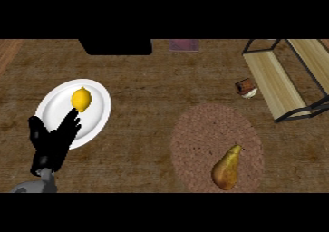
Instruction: Pick the cupcake from the placemat and place it in the tiered shelf
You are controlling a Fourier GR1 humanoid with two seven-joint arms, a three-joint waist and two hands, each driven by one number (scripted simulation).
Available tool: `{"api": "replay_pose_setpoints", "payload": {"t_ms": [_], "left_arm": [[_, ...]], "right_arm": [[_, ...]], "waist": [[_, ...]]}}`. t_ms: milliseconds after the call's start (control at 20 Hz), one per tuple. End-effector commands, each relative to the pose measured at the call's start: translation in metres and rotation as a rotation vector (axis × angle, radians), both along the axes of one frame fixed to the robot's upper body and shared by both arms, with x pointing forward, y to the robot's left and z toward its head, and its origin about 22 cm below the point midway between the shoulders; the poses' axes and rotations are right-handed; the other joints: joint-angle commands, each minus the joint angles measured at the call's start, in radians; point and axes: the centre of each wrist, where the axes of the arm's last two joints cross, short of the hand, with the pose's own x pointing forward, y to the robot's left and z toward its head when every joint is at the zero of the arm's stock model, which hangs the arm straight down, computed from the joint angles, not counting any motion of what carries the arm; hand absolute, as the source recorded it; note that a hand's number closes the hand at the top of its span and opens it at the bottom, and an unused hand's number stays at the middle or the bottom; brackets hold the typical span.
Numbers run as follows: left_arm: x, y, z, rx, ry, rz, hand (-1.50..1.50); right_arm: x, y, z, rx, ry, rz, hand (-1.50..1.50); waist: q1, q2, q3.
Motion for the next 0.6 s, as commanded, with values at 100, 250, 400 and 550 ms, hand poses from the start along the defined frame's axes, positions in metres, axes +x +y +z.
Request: {"api": "replay_pose_setpoints", "payload": {"t_ms": [100, 250, 400, 550], "left_arm": [[-0.004, 0.006, -0.003, 0.008, 0.032, 0.025, 0.0], [-0.005, -0.005, 0.002, 0.001, 0.042, 0.015, 0.0], [-0.005, 0.02, -0.001, 0.0, 0.031, 0.053, 0.0], [-0.012, 0.012, -0.003, 0.0, 0.033, 0.012, 0.0]], "right_arm": [[-0.042, 0.028, 0.02, 0.079, -0.234, -0.119, -1.5], [-0.068, 0.037, 0.013, 0.103, -0.25, -0.109, -1.5], [-0.096, 0.061, -0.001, 0.116, -0.251, -0.068, -1.5], [-0.129, 0.079, 0.004, 0.105, -0.24, -0.073, -1.5]], "waist": [[-0.02, -0.011, -0.003], [-0.026, -0.013, -0.001], [-0.034, -0.014, -0.002], [-0.025, -0.012, -0.002]]}}
